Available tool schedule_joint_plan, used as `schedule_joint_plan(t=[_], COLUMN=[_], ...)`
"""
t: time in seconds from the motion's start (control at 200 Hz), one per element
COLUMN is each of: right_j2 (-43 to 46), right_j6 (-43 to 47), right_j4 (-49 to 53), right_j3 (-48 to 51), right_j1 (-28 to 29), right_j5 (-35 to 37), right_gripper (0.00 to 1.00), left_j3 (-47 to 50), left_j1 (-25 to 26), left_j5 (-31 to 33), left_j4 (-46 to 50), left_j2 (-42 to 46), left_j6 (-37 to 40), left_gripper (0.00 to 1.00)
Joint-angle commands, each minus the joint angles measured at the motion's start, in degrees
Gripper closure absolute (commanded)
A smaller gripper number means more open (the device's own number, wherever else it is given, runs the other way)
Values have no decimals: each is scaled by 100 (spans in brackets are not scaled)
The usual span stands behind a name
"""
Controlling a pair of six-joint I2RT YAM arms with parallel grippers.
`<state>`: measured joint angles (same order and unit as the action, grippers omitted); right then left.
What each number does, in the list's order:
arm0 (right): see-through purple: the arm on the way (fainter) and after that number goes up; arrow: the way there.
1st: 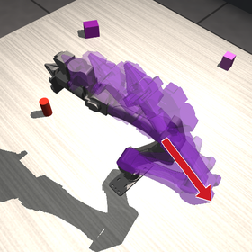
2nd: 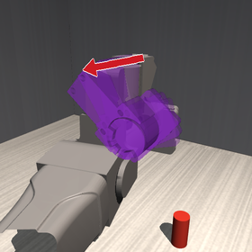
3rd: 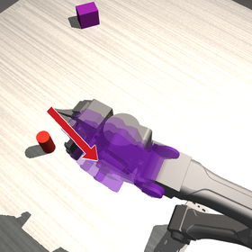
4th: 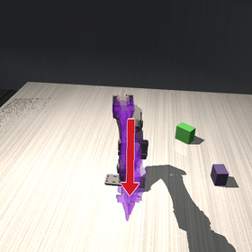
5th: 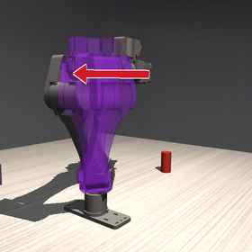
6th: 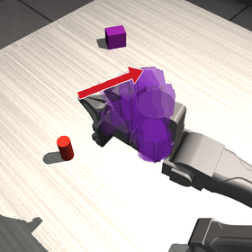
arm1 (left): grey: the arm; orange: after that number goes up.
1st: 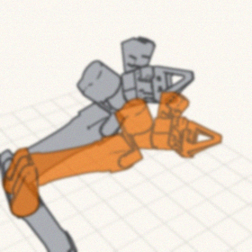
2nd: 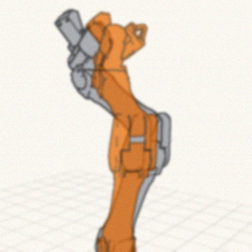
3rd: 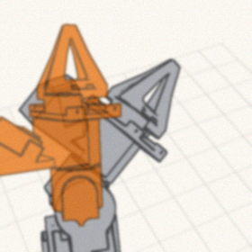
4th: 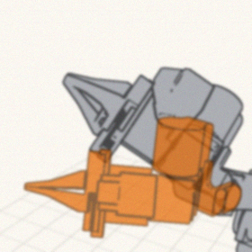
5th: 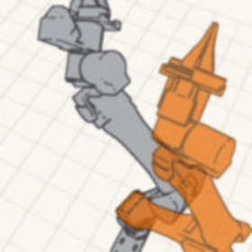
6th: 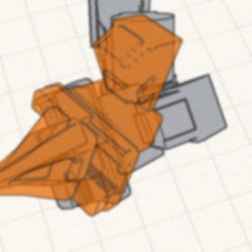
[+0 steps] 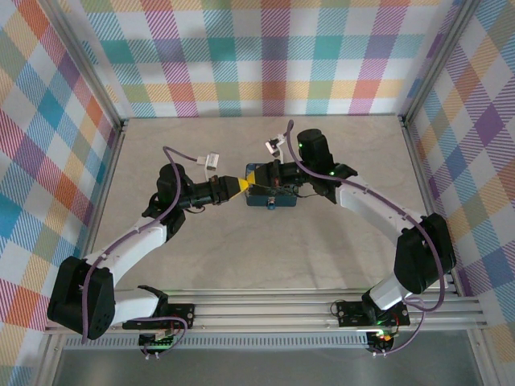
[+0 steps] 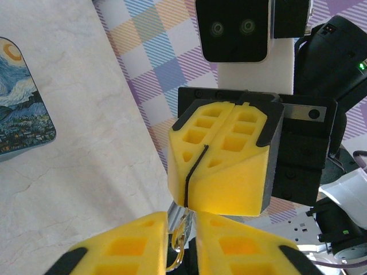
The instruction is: Unlock the padlock with the key
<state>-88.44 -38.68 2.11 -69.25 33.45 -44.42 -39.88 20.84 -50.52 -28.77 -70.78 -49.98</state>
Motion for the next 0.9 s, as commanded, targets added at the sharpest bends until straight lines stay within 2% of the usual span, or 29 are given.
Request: schedule_joint_plan(t=[0.0,0.115,0.18,0.21,0.28,0.365,0.44,0.705,0.895], right_j2=[223,214,225,235,269,337,408,569,627], right_j6=[-109,-207,-350,-417,-586,-775,-905,-1072,-1115], right_j4=[-276,-301,-254,-188,-10,213,317,759,1625], right_j3=[17,34,35,26,6,17,72,88,102], right_j1=[1,3,2,3,1,3,3,2,3], right_j5=[-28,20,172,269,548,888,1120,1706,2658], right_gripper=[100,100,100,95,74,60,53,47,46], left_j3=[44,33,25,20,7,39,98,405,849], left_j1=[-45,-45,-45,-45,-45,-45,-45,-45,-36], left_j5=[-135,-149,-116,-86,-6,121,215,520,760], left_j4=[-158,-154,-100,-50,150,286,288,317,19], left_j2=[-15,-8,1,2,26,31,35,57,-35], left_j6=[50,75,115,160,275,380,389,499,464], left_gripper=[86,100,100,100,100,100,100,100,100])
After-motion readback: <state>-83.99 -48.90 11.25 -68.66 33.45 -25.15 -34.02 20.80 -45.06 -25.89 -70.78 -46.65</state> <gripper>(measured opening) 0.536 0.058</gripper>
